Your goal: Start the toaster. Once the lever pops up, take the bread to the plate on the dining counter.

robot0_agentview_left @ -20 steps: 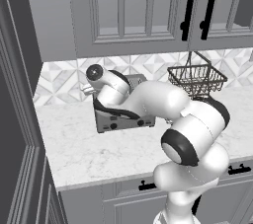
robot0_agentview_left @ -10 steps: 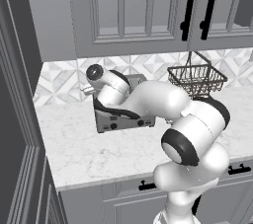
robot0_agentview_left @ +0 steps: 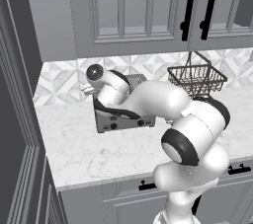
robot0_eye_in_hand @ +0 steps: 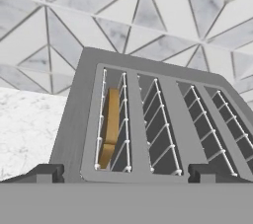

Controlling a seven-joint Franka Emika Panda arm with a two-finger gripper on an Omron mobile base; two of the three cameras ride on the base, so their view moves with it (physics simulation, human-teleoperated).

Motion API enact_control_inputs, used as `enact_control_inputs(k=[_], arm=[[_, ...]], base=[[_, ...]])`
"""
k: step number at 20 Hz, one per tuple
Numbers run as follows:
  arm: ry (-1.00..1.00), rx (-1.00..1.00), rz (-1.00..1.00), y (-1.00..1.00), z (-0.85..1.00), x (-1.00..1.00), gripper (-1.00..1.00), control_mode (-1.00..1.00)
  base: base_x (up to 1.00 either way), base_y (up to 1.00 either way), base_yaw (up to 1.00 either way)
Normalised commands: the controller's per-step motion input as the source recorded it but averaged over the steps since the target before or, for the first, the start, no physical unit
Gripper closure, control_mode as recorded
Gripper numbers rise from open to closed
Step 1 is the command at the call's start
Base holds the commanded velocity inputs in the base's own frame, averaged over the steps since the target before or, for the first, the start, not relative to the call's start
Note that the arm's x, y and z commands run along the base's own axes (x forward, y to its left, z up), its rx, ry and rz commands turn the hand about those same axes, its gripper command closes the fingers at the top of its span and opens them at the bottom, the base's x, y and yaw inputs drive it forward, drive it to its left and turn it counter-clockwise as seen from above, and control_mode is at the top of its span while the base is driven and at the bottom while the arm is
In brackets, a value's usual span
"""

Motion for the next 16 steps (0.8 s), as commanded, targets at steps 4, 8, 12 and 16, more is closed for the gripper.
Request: enact_control_inputs(k=[4,8,12,16], arm=[[0.00,0.00,0.00,0.00,0.00,0.00,-1.00,-1.00],[0.00,0.00,0.00,0.00,0.00,0.00,-1.00,-1.00],[0.00,0.00,0.00,0.00,0.00,0.00,-1.00,-1.00],[0.00,0.00,0.00,0.00,0.00,0.00,-1.00,-1.00]], base=[[0.00,0.00,0.00],[0.00,0.00,0.00],[0.00,0.00,0.00],[0.00,0.00,0.00]])
